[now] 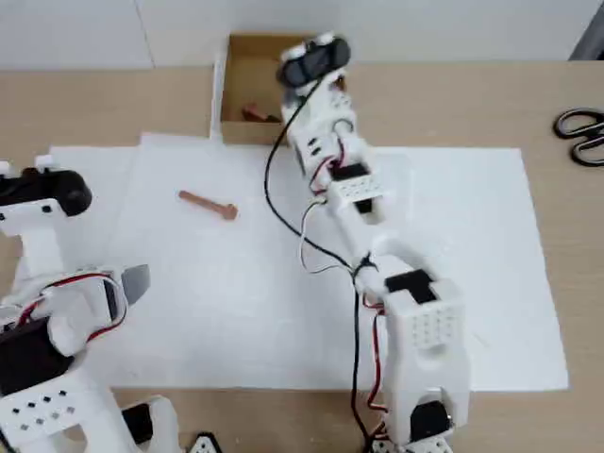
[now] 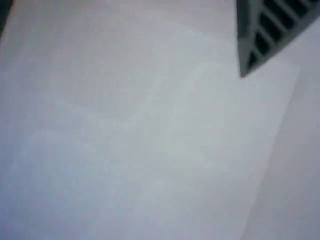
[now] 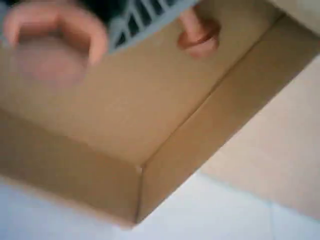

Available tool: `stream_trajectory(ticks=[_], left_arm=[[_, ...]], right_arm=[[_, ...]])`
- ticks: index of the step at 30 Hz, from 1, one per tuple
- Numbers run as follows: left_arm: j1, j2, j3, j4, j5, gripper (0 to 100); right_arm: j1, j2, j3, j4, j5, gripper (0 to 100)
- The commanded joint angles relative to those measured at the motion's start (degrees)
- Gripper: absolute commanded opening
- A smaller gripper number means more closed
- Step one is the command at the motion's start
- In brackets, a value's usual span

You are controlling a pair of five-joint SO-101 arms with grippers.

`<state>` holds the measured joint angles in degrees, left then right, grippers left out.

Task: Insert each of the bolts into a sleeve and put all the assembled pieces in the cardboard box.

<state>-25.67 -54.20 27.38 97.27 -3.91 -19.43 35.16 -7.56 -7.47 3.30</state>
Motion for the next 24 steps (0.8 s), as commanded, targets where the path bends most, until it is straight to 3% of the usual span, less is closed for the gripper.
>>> stream_trajectory(ticks=[1, 18, 24], left_arm=[[-0.1, -1.0, -2.4, 0.0, -0.4, 30], [-0.1, -1.0, -2.2, -0.1, -0.4, 30], [-0.1, -1.0, -2.2, -0.1, -0.4, 30]], right_arm=[[0.0, 1.5, -6.7, -2.2, 0.8, 0.5], [0.0, 10.7, -10.7, -2.2, 0.8, 1.6], [0.0, 10.5, -10.7, -1.8, 0.8, 23.7]])
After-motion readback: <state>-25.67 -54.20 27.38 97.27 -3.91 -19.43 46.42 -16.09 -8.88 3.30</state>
